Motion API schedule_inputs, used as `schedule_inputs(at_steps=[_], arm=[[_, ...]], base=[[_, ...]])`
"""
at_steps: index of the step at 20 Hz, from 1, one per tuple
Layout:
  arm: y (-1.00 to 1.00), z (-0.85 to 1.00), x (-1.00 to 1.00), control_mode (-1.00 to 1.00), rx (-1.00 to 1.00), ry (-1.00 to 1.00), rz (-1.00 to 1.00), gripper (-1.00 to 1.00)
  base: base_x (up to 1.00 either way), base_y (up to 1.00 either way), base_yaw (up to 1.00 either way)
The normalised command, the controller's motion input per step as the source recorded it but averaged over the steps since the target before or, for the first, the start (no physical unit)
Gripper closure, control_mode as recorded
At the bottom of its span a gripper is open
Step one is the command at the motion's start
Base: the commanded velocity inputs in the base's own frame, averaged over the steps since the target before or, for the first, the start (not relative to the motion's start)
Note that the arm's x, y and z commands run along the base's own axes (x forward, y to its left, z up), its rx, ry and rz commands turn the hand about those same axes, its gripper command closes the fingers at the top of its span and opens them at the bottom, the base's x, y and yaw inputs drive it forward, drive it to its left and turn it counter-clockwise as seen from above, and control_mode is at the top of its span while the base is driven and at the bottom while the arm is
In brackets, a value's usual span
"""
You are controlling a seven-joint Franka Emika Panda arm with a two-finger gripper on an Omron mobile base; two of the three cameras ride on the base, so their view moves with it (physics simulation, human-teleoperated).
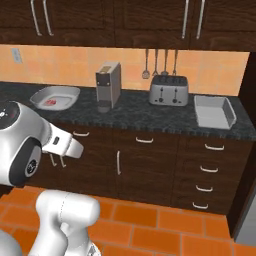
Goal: Place one carrot and one steak in each tupperware on the nearby counter, to pack two identical lunches.
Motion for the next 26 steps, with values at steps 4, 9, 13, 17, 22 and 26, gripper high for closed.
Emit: schedule_inputs(at_steps=[4,9,13,17,22,26], arm=[[0.0,0.0,0.0,1.0,0.0,0.0,0.0,-1.0],[0.0,0.0,0.0,1.0,0.0,0.0,0.0,-1.0],[0.0,0.0,0.0,1.0,0.0,0.0,0.0,-1.0],[0.0,0.0,0.0,1.0,0.0,0.0,0.0,-1.0],[0.0,0.0,0.0,1.0,0.0,0.0,0.0,-1.0],[0.0,0.0,0.0,1.0,0.0,0.0,0.0,-1.0]], base=[[0.06,-1.0,0.0],[1.0,-0.35,0.12],[1.0,0.37,0.08],[0.48,-0.63,0.0],[-0.12,-1.0,0.0],[-0.64,-1.0,-0.04]])
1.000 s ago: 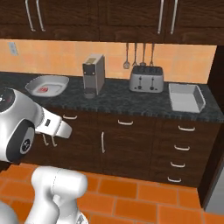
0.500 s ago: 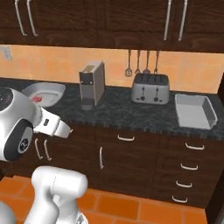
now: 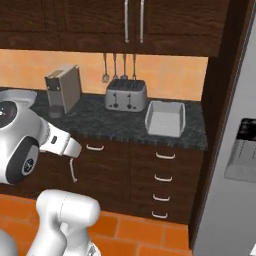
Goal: Place one carrot and one steak in each tupperware on the nearby counter, to pack two identical lunches.
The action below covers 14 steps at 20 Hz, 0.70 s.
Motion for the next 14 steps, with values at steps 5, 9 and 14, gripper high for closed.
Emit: schedule_inputs(at_steps=[5,9,14], arm=[[0.0,0.0,0.0,1.0,0.0,0.0,0.0,-1.0],[0.0,0.0,0.0,1.0,0.0,0.0,0.0,-1.0],[0.0,0.0,0.0,1.0,0.0,0.0,0.0,-1.0]], base=[[-0.25,-1.0,-0.02],[0.0,-1.0,0.0],[0.03,-1.0,0.0]])
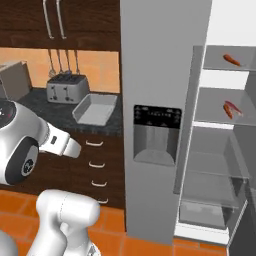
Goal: Place one carrot and one steak in each tupperware on the nearby counter, to pack two identical lunches.
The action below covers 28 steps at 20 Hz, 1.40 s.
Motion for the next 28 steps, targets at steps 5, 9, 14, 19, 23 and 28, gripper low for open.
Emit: schedule_inputs(at_steps=[5,9,14,19,23,28], arm=[[0.0,0.0,0.0,1.0,0.0,0.0,0.0,-1.0],[0.0,0.0,0.0,1.0,0.0,0.0,0.0,-1.0],[0.0,0.0,0.0,1.0,0.0,0.0,0.0,-1.0],[0.0,0.0,0.0,1.0,0.0,0.0,0.0,-1.0],[0.0,0.0,0.0,1.0,0.0,0.0,0.0,-1.0],[0.0,0.0,0.0,1.0,0.0,0.0,0.0,-1.0]], base=[[0.34,-1.0,0.03],[0.51,-1.0,0.07],[0.38,-0.98,0.09],[0.66,-0.54,0.03],[0.79,-0.19,0.0],[0.84,-0.3,0.0]])
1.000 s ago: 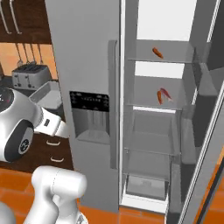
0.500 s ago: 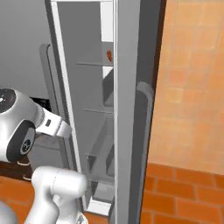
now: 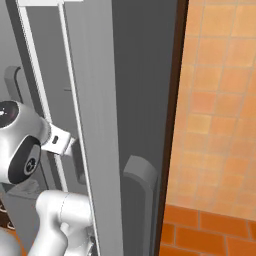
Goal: Place one carrot and one steak in each tupperware on the nearby counter, to pack two identical lunches.
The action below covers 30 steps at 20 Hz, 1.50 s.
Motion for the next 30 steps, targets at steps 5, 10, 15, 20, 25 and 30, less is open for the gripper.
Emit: schedule_inputs(at_steps=[5,10,15,20,25,30], arm=[[-0.65,0.0,0.6,-1.0,0.04,0.07,0.0,-1.0],[-0.07,-0.03,0.62,-1.0,-0.04,0.01,0.05,-1.0],[-0.22,-0.24,0.56,-1.0,-0.13,-0.15,0.08,-1.0],[-0.61,-0.27,0.41,-1.0,-0.06,0.0,0.03,-1.0],[-0.48,-0.34,0.49,-1.0,-0.08,0.13,0.0,-1.0],[-0.44,-0.34,0.6,-1.0,-0.02,0.09,0.0,-1.0]], base=[[0.0,0.0,0.0],[0.0,0.0,0.0],[0.0,0.0,0.0],[0.0,0.0,0.0],[0.0,0.0,0.0],[0.0,0.0,0.0]])
